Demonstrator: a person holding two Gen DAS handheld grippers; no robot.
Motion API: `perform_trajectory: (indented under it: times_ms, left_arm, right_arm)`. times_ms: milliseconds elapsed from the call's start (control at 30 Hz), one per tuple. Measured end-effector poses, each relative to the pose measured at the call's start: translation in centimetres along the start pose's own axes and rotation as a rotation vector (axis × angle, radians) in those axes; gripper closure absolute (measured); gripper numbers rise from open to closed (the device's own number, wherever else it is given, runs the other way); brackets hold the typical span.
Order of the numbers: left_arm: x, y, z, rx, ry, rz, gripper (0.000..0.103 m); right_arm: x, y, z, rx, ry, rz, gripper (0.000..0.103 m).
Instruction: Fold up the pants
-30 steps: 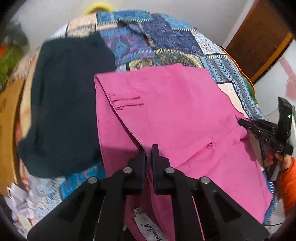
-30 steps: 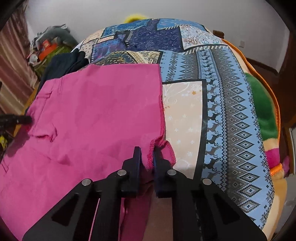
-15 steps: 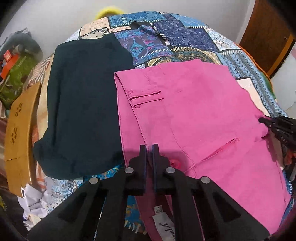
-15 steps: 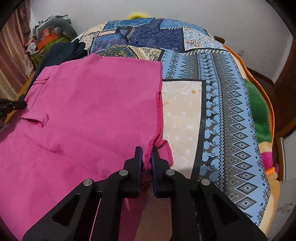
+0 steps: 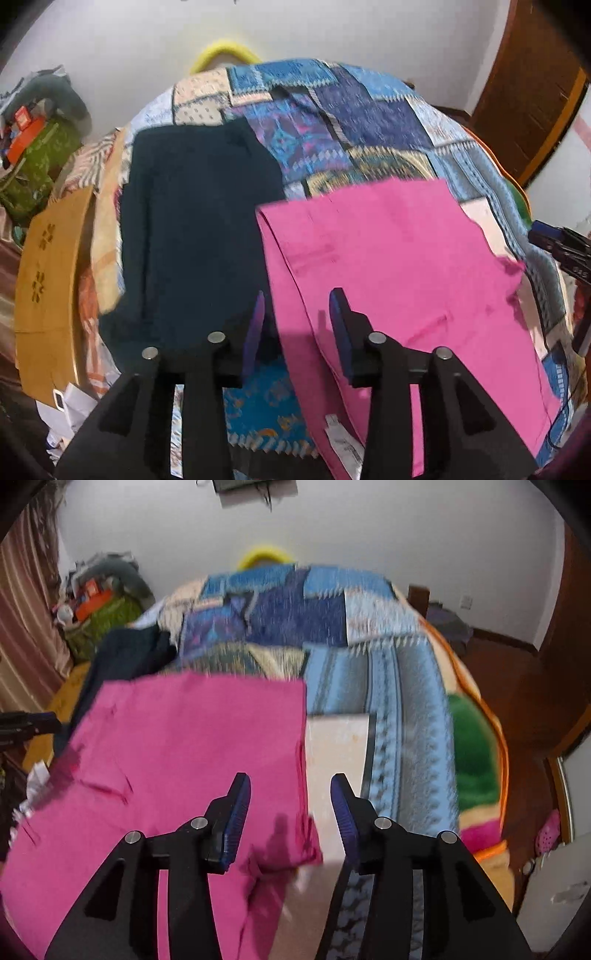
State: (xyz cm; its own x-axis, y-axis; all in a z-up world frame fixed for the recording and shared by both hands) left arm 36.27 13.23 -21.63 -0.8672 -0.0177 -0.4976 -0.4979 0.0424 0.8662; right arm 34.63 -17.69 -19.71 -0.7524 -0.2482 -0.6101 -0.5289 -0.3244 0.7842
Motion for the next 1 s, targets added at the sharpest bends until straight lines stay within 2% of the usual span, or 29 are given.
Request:
perform_trajectory:
  times_ms: [133, 233, 600, 767, 800, 867, 933, 1000]
  left_arm:
    - [-2.2, -0.8, 1.0, -0.010, 0.015, -0.015, 0.057]
    - [-3.4, -2.1, 2.0, 0.000, 0.047, -0.004, 0.057]
    - [-4.3, -8.9, 3.8, 0.034, 0.124, 0.096, 0.057]
    - [-4.3, -10.3, 3.8, 0.089, 0.143, 0.107, 0.057]
    - [-4.3, -10.4, 3.8, 0.096, 0.145, 0.108, 0.058]
    - [-4.4, -10.3, 3.8, 0.116, 0.153, 0.106, 0.064]
    - [-4.5, -10.3, 3.7, 0.133, 0.157, 0.101, 0.073]
    - [-4.5, -10.1, 3.6, 0.120, 0.148, 0.091, 0.080]
  right_arm:
    - [-2.2, -0.4, 0.2, -0.014, -0.020, -0.033, 0.056]
    - [-3.5, -1.8, 0.6, -0.002, -0.001, -0.036, 0.054]
    - [-6.2, -11.2, 0.5, -0.012, -0.022, 0.091, 0.054]
    - [-6.9, -15.5, 0.0, -0.025, -0.086, 0.156, 0.054]
    - [-6.8, -15.9, 0.0, -0.027, -0.091, 0.162, 0.054]
    - [-6.7, -16.0, 0.4, -0.027, -0.081, 0.117, 0.054]
    - [-6.4, -15.9, 0.8, -0.023, -0.065, 0.101, 0.058]
    - [-6.3, -15.9, 1.2, -0.044, -0.059, 0.103, 0.078]
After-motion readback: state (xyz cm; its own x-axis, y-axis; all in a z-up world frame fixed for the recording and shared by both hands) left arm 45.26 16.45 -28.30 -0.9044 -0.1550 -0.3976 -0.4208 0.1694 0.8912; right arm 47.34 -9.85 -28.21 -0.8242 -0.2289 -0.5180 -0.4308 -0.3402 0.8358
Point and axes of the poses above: each gripper's, at about its wrist camera, not at the fingertips, and y roughly against the way its jaws point, z to its left, x to its underside, the point moved 3 cm from there along -y, roughly the way its jaws point, and after that the axes turned 3 degrees about x, right-handed, at the moved point
